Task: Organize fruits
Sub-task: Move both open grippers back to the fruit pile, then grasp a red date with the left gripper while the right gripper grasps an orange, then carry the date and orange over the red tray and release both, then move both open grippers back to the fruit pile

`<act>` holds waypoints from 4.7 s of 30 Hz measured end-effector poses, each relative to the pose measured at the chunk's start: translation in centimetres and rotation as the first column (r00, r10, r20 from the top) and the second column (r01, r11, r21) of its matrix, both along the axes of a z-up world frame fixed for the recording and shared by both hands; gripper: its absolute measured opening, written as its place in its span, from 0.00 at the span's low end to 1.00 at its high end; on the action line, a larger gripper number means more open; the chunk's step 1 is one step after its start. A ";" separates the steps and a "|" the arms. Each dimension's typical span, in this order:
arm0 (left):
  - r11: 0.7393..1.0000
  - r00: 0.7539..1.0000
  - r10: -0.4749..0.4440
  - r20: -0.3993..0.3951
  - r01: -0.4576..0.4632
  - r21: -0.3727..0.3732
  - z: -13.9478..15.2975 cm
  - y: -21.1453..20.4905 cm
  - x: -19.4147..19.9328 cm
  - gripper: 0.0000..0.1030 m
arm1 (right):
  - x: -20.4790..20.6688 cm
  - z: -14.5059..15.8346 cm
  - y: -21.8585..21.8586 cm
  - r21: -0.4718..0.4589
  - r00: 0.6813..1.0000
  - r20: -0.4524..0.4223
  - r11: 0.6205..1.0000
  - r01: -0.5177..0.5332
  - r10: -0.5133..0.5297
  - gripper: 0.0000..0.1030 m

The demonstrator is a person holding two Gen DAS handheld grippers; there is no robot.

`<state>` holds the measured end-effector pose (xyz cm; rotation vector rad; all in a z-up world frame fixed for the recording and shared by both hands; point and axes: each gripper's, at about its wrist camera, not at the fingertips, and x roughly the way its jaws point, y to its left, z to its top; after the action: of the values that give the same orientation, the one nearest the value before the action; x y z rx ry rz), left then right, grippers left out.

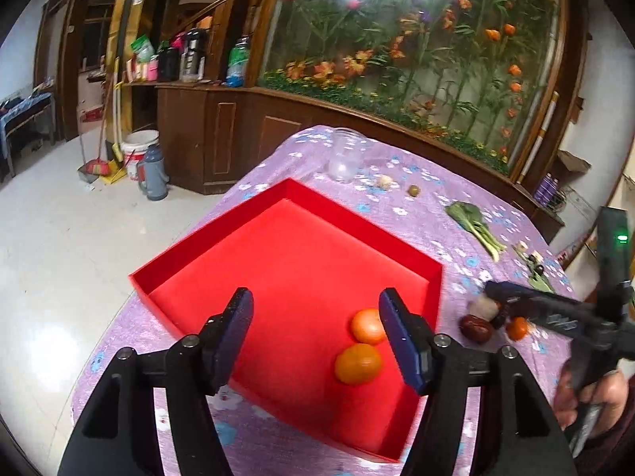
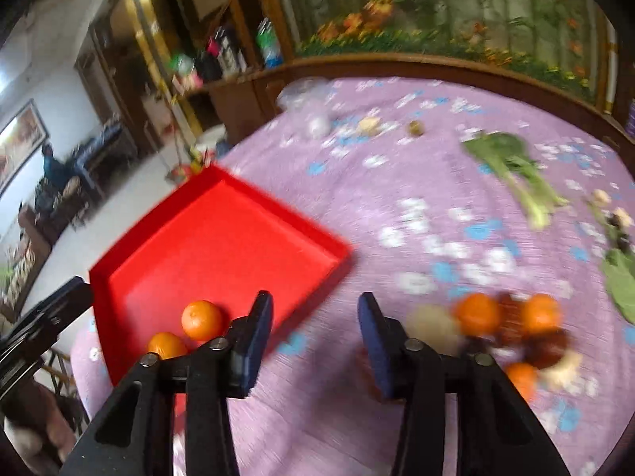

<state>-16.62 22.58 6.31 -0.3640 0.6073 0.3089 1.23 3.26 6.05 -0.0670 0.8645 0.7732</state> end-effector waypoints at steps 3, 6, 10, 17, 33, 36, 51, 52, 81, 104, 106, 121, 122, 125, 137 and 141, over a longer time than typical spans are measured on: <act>0.998 0.998 -0.059 -0.002 0.059 0.012 0.2 -2.1 0.7 0.69 | 0.2 1.2 -6.2 0.033 0.995 0.025 0.995 0.099 -0.099 0.60; 0.991 0.991 -0.135 -0.014 0.136 0.008 0.3 -4.9 2.1 0.69 | 1.0 1.2 -12.6 0.023 0.976 0.037 0.977 0.214 -0.215 0.60; 0.971 0.971 -0.238 -0.032 0.238 0.006 0.4 -8.7 4.0 0.69 | 1.6 0.5 -19.7 -0.007 0.941 0.040 0.941 0.337 -0.337 0.59; 0.927 0.924 -0.374 -0.077 0.374 -0.010 -0.4 -14.6 7.6 0.69 | 3.9 -1.8 -30.4 -0.040 0.859 0.001 0.859 0.511 -0.512 0.59; 0.809 0.813 -0.553 -0.181 0.576 0.115 -3.0 -24.7 18.6 0.68 | 11.2 -6.0 -32.7 -0.096 0.812 -0.037 0.811 0.577 -0.582 0.59; 0.773 0.780 -0.589 -0.211 0.620 0.132 -3.9 -25.9 20.0 0.55 | 11.6 -6.5 -32.5 -0.108 0.816 -0.039 0.814 0.570 -0.577 0.58; 0.793 0.791 -0.588 -0.167 0.605 0.072 -3.7 -25.1 19.6 0.30 | 11.1 -6.4 -33.0 -0.081 0.813 -0.026 0.812 0.578 -0.581 0.33; 0.798 0.796 -0.584 -0.159 0.599 0.068 -3.4 -24.9 19.3 0.30 | 10.9 -6.2 -33.0 -0.072 0.814 -0.029 0.814 0.577 -0.580 0.33; 0.998 0.998 -0.054 0.030 0.055 -0.022 0.1 -3.2 1.9 0.30 | -2.9 2.2 -11.7 0.034 0.990 0.065 0.992 0.121 -0.123 0.34; 0.994 0.995 0.090 -0.034 -0.092 -0.051 -3.5 4.1 1.4 0.30 | -3.9 -0.5 7.7 -0.009 0.986 0.005 0.986 -0.168 0.169 0.35; 0.994 0.995 0.095 -0.044 -0.097 -0.056 -3.7 4.6 1.7 0.30 | -3.4 -0.9 8.8 -0.023 0.985 0.000 0.985 -0.170 0.170 0.35; 0.990 0.994 0.103 -0.046 -0.107 -0.092 -4.3 5.5 2.6 0.53 | -1.0 -3.4 12.5 -0.054 0.987 -0.047 0.986 -0.157 0.155 0.51; 0.989 0.993 0.106 -0.043 -0.110 -0.095 -4.2 5.5 2.6 0.54 | -1.1 -3.2 12.3 -0.050 0.987 -0.040 0.986 -0.157 0.155 0.54; 0.988 0.992 0.118 -0.036 -0.120 -0.096 -3.7 5.3 2.3 0.58 | -1.3 -2.6 11.8 -0.039 0.988 -0.027 0.987 -0.154 0.154 0.54; 0.995 0.997 0.082 0.000 -0.082 -0.048 -0.5 1.5 0.7 0.68 | -3.5 -0.4 3.7 0.031 0.995 0.004 0.995 -0.097 0.097 0.65; 0.998 0.998 0.055 0.010 -0.055 -0.024 0.5 -0.4 0.3 0.70 | -3.5 -0.5 -1.6 0.045 0.999 -0.002 0.998 -0.033 0.033 0.66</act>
<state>-16.29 22.19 6.84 -0.4051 0.5913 0.3526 -2.25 1.69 5.57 -0.0403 0.8502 0.8233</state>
